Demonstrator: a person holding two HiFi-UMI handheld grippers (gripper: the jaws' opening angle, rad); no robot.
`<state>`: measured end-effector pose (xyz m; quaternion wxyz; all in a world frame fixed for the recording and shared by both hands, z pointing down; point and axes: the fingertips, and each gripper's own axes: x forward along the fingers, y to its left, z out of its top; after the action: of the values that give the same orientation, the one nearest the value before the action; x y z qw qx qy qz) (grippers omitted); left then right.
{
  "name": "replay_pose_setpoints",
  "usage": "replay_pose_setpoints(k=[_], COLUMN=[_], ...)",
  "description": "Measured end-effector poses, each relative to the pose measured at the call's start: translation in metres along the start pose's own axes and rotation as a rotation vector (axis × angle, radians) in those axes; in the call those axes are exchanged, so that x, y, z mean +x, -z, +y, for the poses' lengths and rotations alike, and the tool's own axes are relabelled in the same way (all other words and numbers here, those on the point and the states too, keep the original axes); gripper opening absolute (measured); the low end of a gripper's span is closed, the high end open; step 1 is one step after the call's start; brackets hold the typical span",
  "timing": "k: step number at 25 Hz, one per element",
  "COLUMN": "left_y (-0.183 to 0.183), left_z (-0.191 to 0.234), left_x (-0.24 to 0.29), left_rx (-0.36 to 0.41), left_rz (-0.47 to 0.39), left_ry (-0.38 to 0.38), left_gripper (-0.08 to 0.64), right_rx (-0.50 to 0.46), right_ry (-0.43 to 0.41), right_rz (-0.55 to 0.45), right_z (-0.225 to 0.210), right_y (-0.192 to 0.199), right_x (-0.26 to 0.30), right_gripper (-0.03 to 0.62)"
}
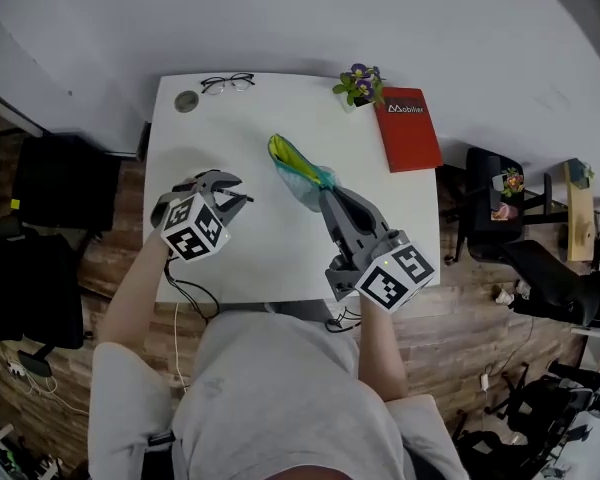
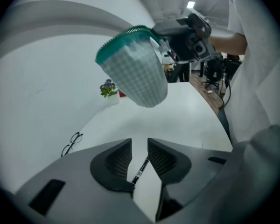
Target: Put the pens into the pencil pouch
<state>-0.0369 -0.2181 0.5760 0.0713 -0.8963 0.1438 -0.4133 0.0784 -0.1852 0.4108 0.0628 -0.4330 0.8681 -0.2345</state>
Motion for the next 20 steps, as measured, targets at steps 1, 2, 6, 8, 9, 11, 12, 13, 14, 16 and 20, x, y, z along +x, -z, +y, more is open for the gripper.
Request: replay_pose_setpoints(k=[1, 2, 6, 8, 9, 11, 12, 13, 14, 16, 20], left_y=[0.005, 0.009, 0.025, 0.030, 0.032, 0.039, 0.042, 0.045, 0.048, 0.053, 0.056], left_z=[-0.006, -0.011, -0.028, -0.034, -0.036, -0.036, -0.036, -0.035, -0.035, -0.036, -0.040], left_x=[0.008, 0.015, 0.036, 0.045, 0.050, 0.060, 0.065, 0.069, 0.072, 0.076, 0.079], left_rx=[0.043, 0.086, 0.238, 0.288, 0.308, 0.344, 0.361, 0.378, 0.395, 0.424, 0.435], left_rz=[0.035, 0.067, 0.175, 0.208, 0.224, 0.257, 0.273, 0.288, 0.302, 0.334, 0.387], left_ry=[0.042, 0.081, 0.205, 0.249, 0.269, 0.302, 0.314, 0.325, 0.337, 0.369, 0.460], left_gripper=[0.104, 0.104, 0.104, 0.104, 0.104, 0.104, 0.104, 0.104, 0.104, 0.104, 0.104], right_rx=[0.003, 0.007, 0.018, 0.022, 0.024, 0.028, 0.029, 0.031, 0.032, 0.035, 0.044], right_ry=[0.010, 0.021, 0.058, 0.075, 0.083, 0.099, 0.108, 0.116, 0.125, 0.140, 0.167], right_rz=[-0.003, -0.005, -0.014, -0.018, -0.020, -0.022, -0.023, -0.024, -0.025, -0.027, -0.032], right_z=[-0.002, -0.003, -0.005, -0.006, -0.008, -0.011, -0.011, -0.012, -0.012, -0.012, -0.014], right_y=[0.001, 0.002, 0.006, 0.008, 0.010, 0.012, 0.013, 0.015, 0.016, 0.017, 0.021], right_x=[-0.001, -0.003, -0.008, -0.012, -0.013, -0.015, -0.016, -0.018, -0.020, -0.024, -0.031], right_gripper=[0.035, 0.035, 0.035, 0.035, 0.035, 0.035, 0.035, 0.035, 0.035, 0.035, 0.035])
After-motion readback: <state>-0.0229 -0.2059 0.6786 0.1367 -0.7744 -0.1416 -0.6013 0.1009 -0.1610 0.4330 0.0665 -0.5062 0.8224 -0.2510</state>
